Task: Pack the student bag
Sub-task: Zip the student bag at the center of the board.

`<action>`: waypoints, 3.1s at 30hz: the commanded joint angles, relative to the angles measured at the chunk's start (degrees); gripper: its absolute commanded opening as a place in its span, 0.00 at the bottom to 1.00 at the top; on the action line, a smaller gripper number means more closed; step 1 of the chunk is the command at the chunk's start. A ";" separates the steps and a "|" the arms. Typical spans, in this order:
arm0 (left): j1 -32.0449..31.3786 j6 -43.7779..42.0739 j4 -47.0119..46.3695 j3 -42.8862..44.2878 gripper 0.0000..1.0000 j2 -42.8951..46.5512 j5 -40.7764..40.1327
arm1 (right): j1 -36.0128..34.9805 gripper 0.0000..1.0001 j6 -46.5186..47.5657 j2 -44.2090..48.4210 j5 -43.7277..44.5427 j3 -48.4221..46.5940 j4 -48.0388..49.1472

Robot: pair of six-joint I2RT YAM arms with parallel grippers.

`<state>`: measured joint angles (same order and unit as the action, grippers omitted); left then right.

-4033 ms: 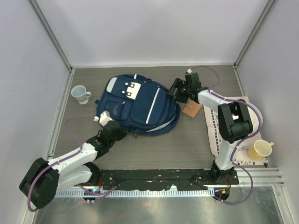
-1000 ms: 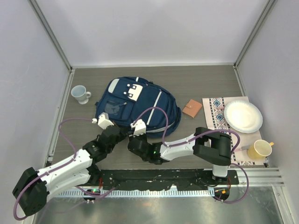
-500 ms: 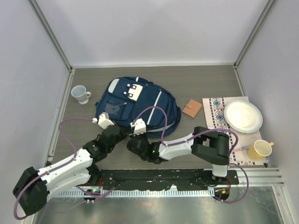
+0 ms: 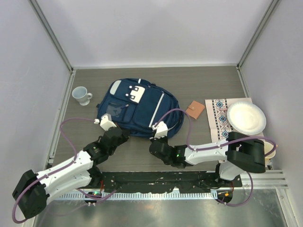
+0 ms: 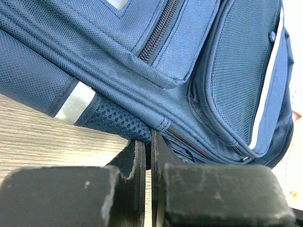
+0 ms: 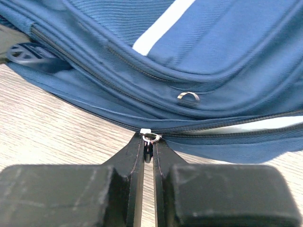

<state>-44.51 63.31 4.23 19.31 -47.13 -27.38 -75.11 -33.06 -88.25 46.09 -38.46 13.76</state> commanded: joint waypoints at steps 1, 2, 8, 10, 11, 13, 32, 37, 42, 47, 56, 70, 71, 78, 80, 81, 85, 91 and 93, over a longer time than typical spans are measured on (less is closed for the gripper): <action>-0.14 -3.37 1.39 3.19 0.00 1.17 -3.65 | 1.72 0.01 -3.32 6.67 2.43 3.29 -3.82; -0.05 -3.63 1.74 3.19 0.00 1.17 -3.82 | 2.07 0.01 -3.68 7.47 2.26 4.52 -4.26; 2.76 -9.16 7.19 4.68 0.00 1.87 -1.46 | 3.57 0.01 -3.25 12.56 -1.77 8.57 -5.32; 5.91 -11.17 9.04 4.69 0.00 2.57 0.90 | 3.57 0.01 -0.62 13.01 -4.32 9.36 -4.27; 7.41 -11.62 9.13 4.42 0.00 2.83 4.40 | 3.39 0.01 0.09 13.01 -6.77 9.54 -3.48; 11.80 -11.98 9.30 3.98 0.15 3.80 8.11 | 2.26 0.01 0.71 12.75 -8.54 9.63 -1.90; -18.56 18.50 4.13 -4.10 0.91 6.97 -9.94 | 3.04 0.01 2.65 9.94 -12.60 7.34 5.58; -22.11 22.21 -3.85 -2.27 0.93 -3.10 -15.51 | 3.48 0.01 3.96 11.52 -14.00 8.57 6.72; -23.43 20.80 -19.59 -2.00 0.92 -12.18 -20.08 | 3.48 0.01 4.50 13.27 -14.53 9.45 5.23; -23.60 23.70 -29.16 -3.74 0.87 -18.68 -22.19 | 3.48 0.01 4.06 15.03 -15.59 10.68 4.79; -23.87 24.85 -39.48 -6.39 0.65 -21.16 -24.31 | 3.39 0.01 3.88 15.74 -16.38 12.09 4.52; -23.61 22.92 -16.21 -8.15 0.00 -10.73 -18.24 | 6.98 0.01 -0.25 19.25 -11.81 14.72 -0.57; -23.52 22.83 -13.05 -8.32 0.00 -8.52 -18.41 | 7.61 0.01 -0.86 19.86 -11.72 15.60 -0.75; -11.87 8.52 8.92 -10.08 0.00 15.55 -10.44 | 10.69 0.01 -1.66 23.56 -12.07 17.10 -3.83; -7.80 4.30 10.80 -10.26 0.00 19.96 -3.93 | 10.69 0.01 -1.66 23.91 -13.12 17.36 -3.83; -4.22 1.06 11.67 -10.52 0.00 23.46 -1.83 | 10.51 0.01 -0.44 23.82 -13.47 17.45 -3.83; 1.09 -3.19 11.86 -11.14 0.00 25.43 5.74 | 8.67 0.01 0.45 22.16 -12.43 16.57 -4.79; 2.41 -11.43 1.40 -7.63 0.00 7.56 16.46 | 2.71 0.01 2.20 24.96 -8.91 17.89 -3.91; 2.76 -13.46 -1.75 -3.87 0.00 0.67 19.53 | 0.94 0.01 2.38 25.58 -6.63 17.89 -4.09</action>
<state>-42.98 60.73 8.38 9.30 -34.44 -13.26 -71.18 -32.91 -65.28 30.11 -21.43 12.56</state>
